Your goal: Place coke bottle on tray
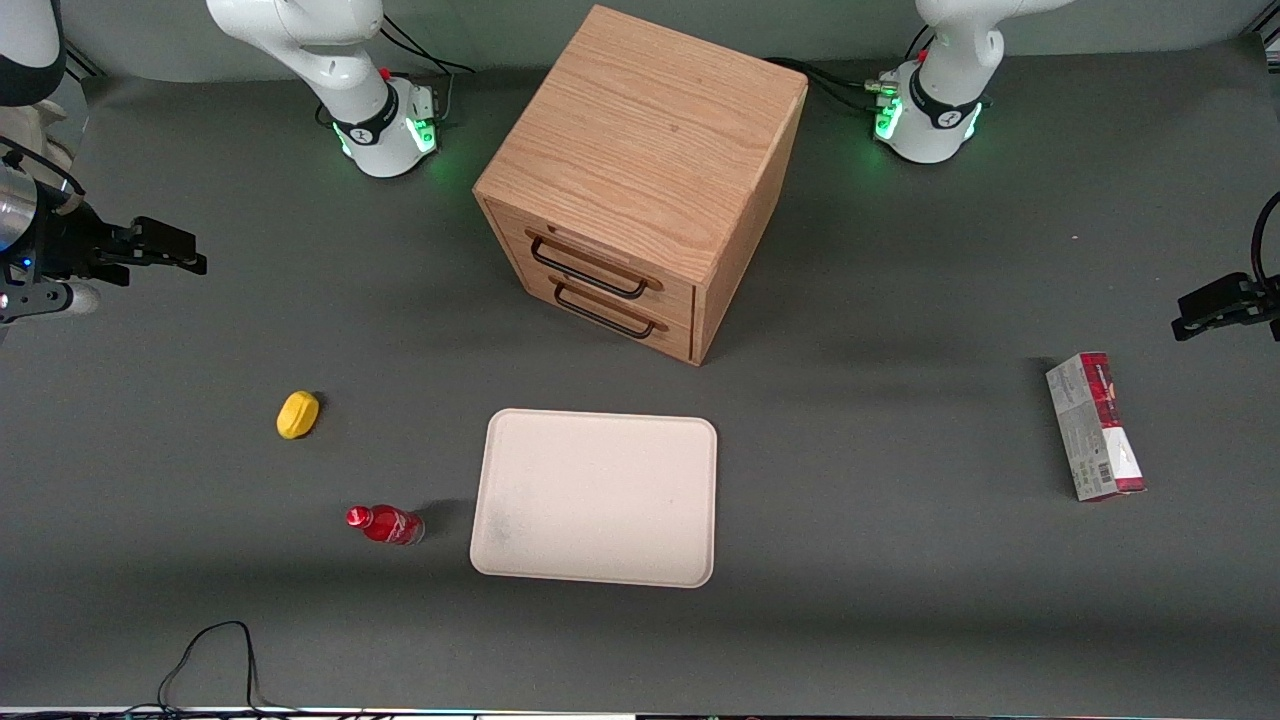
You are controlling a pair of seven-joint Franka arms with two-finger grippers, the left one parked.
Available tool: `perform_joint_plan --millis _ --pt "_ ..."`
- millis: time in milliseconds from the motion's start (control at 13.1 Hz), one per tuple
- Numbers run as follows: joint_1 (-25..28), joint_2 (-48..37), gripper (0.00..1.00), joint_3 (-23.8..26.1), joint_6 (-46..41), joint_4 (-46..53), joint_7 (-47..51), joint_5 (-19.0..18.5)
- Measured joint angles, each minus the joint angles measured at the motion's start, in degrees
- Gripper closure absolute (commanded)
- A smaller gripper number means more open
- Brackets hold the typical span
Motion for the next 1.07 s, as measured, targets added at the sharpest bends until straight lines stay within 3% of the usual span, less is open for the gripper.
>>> perform_joint_plan --millis 1065 --pt "0.0 1.4 0.0 -0.5 -2.8 4.4 0.0 0.0"
